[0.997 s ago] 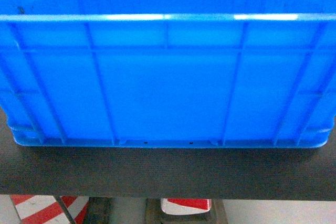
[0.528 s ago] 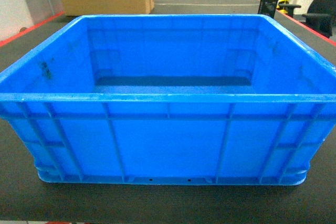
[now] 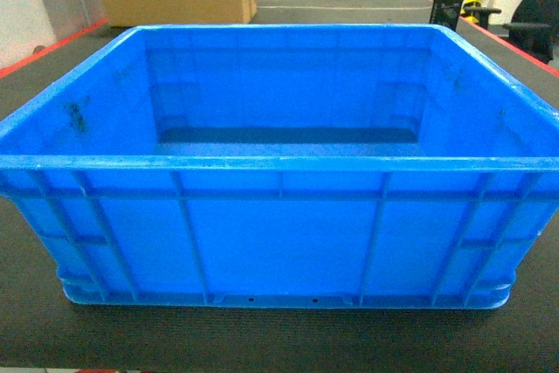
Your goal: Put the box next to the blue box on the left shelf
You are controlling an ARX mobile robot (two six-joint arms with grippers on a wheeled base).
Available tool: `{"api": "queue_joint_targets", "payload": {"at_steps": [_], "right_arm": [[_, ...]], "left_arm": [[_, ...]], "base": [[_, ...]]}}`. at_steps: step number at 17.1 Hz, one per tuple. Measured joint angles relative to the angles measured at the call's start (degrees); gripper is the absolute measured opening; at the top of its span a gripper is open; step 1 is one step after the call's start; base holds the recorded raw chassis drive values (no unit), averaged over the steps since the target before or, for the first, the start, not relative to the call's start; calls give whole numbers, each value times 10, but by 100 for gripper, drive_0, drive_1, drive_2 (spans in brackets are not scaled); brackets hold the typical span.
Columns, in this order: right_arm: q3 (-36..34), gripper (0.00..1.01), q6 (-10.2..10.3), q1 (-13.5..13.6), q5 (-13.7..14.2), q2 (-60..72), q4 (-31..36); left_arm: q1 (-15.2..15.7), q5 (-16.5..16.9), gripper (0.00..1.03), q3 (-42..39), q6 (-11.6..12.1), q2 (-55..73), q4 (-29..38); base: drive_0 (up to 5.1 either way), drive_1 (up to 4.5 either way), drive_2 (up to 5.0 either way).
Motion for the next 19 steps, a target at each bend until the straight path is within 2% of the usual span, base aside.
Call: {"api": "queue_joint_targets", "payload": {"at_steps": [19], "right_arm": [[0, 98, 0, 0, 0, 0, 0]], "left_arm": [[0, 0, 98, 0, 0, 0, 0]], "base": [[0, 0, 0]]}}
